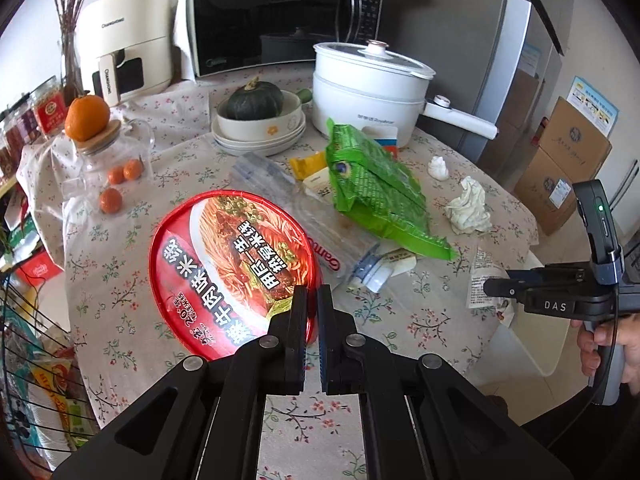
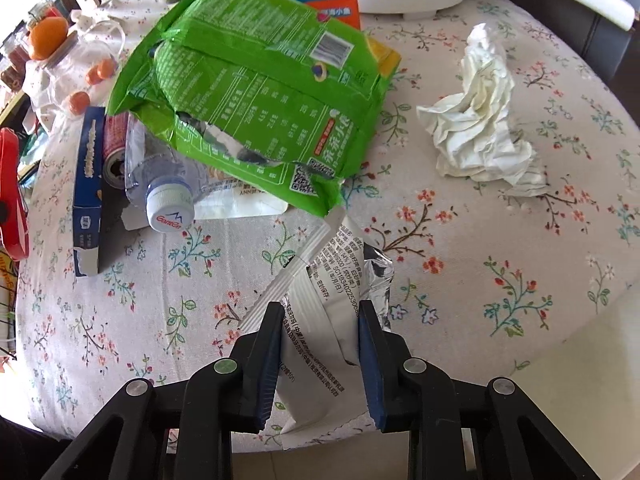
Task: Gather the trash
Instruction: 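Carry both items over the white bin and open both tools to drop them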
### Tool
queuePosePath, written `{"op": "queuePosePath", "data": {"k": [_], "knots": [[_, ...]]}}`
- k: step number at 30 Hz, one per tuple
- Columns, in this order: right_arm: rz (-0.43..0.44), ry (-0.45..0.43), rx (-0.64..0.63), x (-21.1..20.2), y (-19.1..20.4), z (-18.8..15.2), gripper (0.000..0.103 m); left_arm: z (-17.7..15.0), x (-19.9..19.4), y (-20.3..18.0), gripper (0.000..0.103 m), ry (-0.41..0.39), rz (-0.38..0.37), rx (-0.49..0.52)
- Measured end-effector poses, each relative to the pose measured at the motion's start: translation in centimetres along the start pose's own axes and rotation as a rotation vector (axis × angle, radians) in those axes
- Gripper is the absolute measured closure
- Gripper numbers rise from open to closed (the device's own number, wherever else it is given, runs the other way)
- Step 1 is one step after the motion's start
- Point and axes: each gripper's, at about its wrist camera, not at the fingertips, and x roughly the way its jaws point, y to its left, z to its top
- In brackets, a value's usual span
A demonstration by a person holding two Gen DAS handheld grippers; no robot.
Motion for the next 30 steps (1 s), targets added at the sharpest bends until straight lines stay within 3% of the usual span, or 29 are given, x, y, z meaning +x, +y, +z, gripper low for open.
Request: {"op": "queuePosePath", "data": {"k": [12, 30], "knots": [[-0.034, -0.09, 0.103, -4.5, -4.9, -1.0, 0.071, -0.3, 0.4, -10.8, 0.099, 0.014, -0.106, 0.21], [-0.145, -0.119, 0.319, -9.8, -18.0, -9.2, 0.071, -2.9, 3.9, -26.3, 0.099, 0.08, -0.267, 0.458]]}}
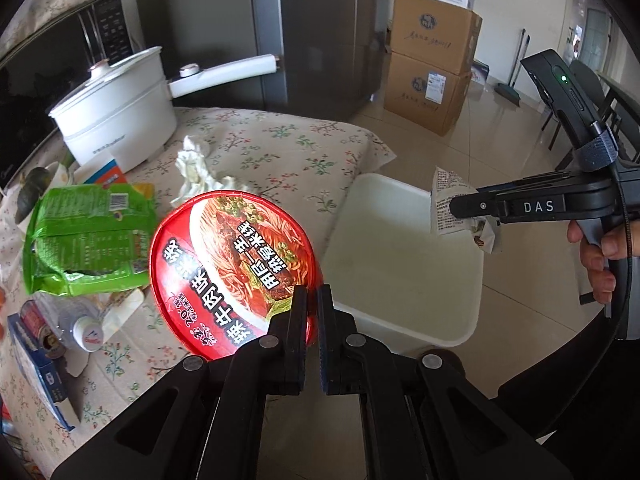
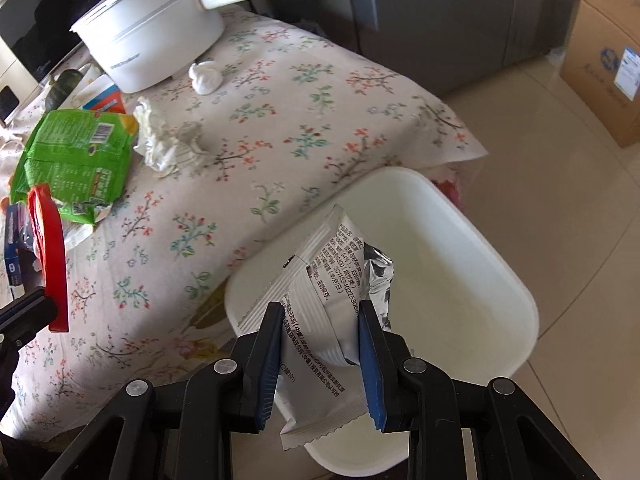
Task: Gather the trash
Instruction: 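Carry both items over the white bin and open both tools to drop them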
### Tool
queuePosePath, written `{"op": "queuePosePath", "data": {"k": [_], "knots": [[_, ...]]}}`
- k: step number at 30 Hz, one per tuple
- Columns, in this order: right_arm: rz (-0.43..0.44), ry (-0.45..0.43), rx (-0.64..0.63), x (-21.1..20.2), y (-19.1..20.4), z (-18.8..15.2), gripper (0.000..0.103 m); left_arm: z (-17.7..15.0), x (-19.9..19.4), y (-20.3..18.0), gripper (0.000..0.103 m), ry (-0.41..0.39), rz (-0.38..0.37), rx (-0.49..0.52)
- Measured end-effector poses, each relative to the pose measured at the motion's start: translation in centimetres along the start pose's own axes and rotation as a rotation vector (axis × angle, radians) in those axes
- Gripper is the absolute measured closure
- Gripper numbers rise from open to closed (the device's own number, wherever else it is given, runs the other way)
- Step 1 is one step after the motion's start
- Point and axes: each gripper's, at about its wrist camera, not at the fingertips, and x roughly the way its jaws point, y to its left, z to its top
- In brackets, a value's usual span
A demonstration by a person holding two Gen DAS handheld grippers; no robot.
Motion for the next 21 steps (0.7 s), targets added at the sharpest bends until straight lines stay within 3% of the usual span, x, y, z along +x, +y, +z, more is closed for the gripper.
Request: {"op": "queuePosePath", "data": {"k": [10, 21], "knots": [[-0.04, 0.014, 0.102, -0.4, -6.6, -1.7, 0.071, 1.9, 4.2, -6.3, 0.098, 0.002, -0.171, 0.037], [-0.052, 0.021, 0.124, -0.4, -8.2, -2.0, 0.07, 3.4, 7.2, -6.7, 0.098, -0.008, -0.33, -0.057]]}}
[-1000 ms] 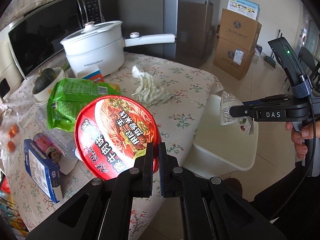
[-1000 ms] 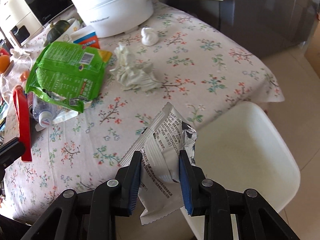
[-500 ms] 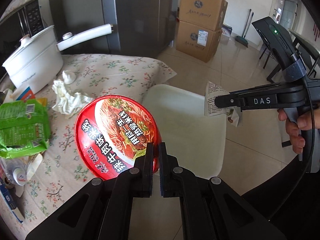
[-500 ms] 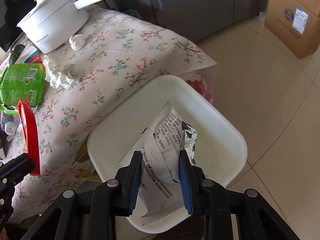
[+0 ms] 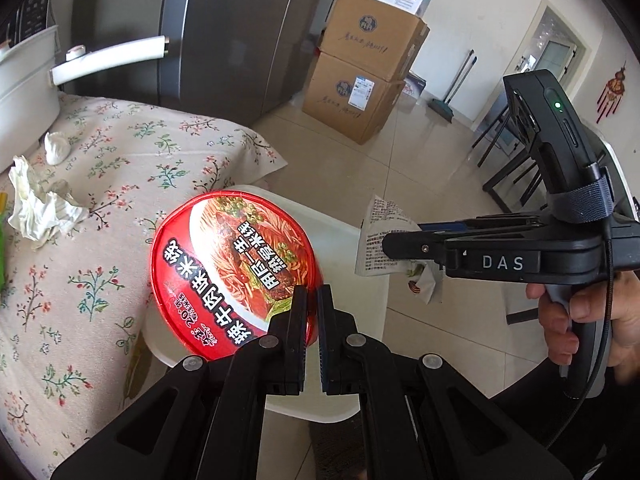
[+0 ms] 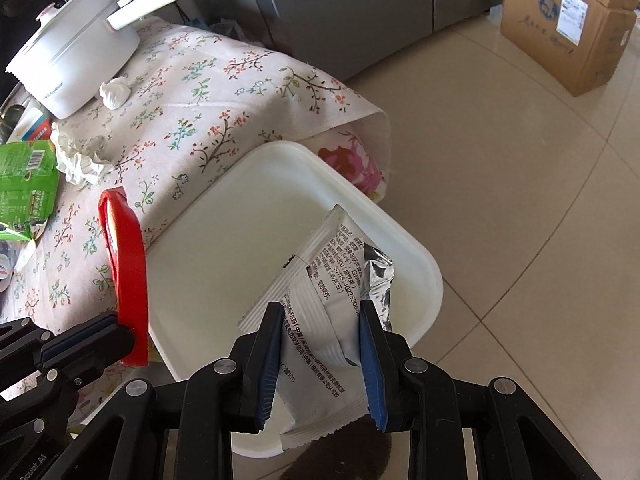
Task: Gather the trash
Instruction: 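Carry both items over the white bin and open both tools to drop them, then move the left tool to the blue biscuit box and grasp it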
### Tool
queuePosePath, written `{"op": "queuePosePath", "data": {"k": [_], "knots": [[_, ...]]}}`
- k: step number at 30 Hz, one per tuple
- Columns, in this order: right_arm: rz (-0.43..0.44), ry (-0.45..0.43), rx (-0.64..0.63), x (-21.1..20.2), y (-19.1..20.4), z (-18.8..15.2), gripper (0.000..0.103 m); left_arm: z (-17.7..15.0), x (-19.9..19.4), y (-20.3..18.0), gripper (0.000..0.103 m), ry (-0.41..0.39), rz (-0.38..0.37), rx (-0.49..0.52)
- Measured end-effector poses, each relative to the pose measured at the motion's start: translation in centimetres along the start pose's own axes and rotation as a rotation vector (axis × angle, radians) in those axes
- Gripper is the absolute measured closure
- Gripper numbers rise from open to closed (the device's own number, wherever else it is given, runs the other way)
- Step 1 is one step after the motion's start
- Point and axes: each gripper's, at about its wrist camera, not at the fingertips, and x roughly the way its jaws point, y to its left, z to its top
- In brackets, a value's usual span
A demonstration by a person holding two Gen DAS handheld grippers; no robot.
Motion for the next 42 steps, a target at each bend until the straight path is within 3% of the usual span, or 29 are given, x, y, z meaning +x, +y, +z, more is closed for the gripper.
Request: {"op": "queuePosePath", "data": {"k": [7, 9, 11, 13, 26, 29, 31, 33, 42], "knots": [[-0.008, 0.001, 0.011, 0.1, -0.2, 0.1, 0.07, 0.0, 0.5, 1.0, 0.096, -0.003, -0.003, -0.002], [-0.01, 0.003, 0.013, 0.1, -0.3, 0.1, 0.07, -0.1, 0.4, 1.2, 0.09, -0.001, 0.011, 0.005], [-0.013, 0.005, 0.016, 0.2, -0.3, 0.1, 0.07, -0.3, 0.1, 1.5, 0.067, -0.002, 0.035, 0.009], [-0.015, 0.006, 0.017, 0.3, -0.3, 0.2, 0.069, -0.5, -0.5, 1.8, 0.058, -0.017, 0.053, 0.01], [-0.022, 0.015, -0.014, 0.8, 1.8, 0.7, 0.068, -1.7, -3.8, 5.8, 0.046, -0.018, 0.19, -0.03], [-0.028, 0.012, -0.006, 0.8, 2.2, 1.0, 0.064, -2.0, -4.2, 6.7, 0.043, -0.017, 0.209, -0.049], [-0.034, 0.015, 0.007, 0.9, 2.3, 1.1, 0.049, -2.2, -4.5, 7.2, 0.042, -0.019, 0.211, -0.061], [-0.034, 0.015, 0.018, 0.9, 2.4, 1.2, 0.043, -2.3, -4.8, 7.6, 0.041, -0.022, 0.215, -0.07], [-0.033, 0.011, 0.016, 0.7, 3.5, 1.4, 0.036, -2.6, -6.4, 8.7, 0.035, -0.032, 0.239, -0.094]]}}
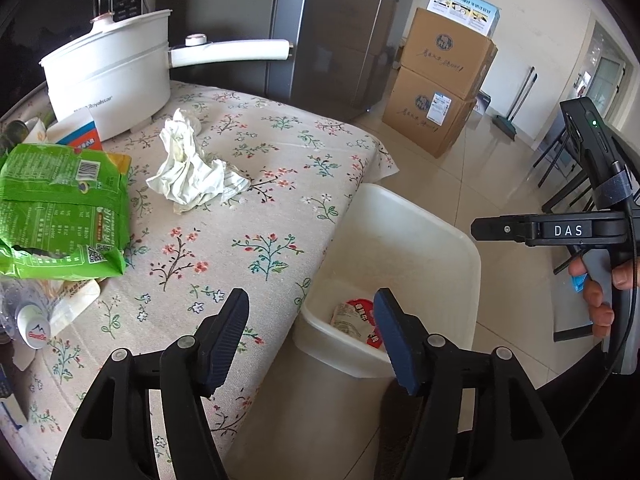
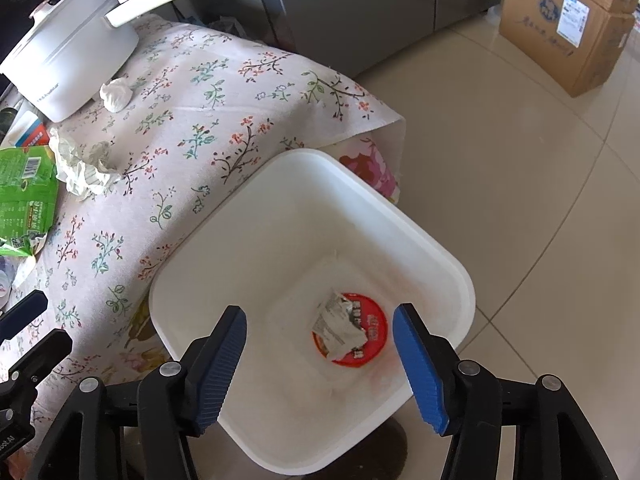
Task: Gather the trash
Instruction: 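Move the left tool to the blue biscuit box and grasp it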
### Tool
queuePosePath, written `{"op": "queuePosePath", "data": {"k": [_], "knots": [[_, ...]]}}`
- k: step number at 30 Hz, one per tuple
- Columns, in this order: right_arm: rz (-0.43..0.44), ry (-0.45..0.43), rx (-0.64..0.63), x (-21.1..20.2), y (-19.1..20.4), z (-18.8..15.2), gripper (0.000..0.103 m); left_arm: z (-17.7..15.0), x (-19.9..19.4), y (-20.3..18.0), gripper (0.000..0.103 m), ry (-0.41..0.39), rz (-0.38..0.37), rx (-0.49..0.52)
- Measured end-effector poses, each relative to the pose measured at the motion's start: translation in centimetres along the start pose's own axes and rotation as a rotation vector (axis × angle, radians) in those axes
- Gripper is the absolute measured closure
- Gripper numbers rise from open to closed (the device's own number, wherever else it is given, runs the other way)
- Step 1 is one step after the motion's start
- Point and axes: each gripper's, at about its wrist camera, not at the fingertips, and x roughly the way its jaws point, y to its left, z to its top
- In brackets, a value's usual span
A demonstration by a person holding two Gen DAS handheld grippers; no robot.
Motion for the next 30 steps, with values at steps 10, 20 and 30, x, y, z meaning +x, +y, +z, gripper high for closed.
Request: {"op": "queuePosePath", "data": {"k": [10, 20, 30], "knots": [[0.013, -0.044, -0.056, -0.8, 3.6, 1.0, 0.025, -0.8, -4.7, 4.1, 0.013, -0.03, 0.151, -0.047], [0.066, -0.066, -0.169, 0.1, 11.4, 2.1, 0.018, -3.1, -10.3, 15.1, 0.005, 0.017, 0.343, -0.362], [0.137, -0.064, -0.275, 1.5, 19.5, 3.3, 0.017, -5.3, -14.3, 26.4, 0.0, 0.041, 0.364, -0.754]]}}
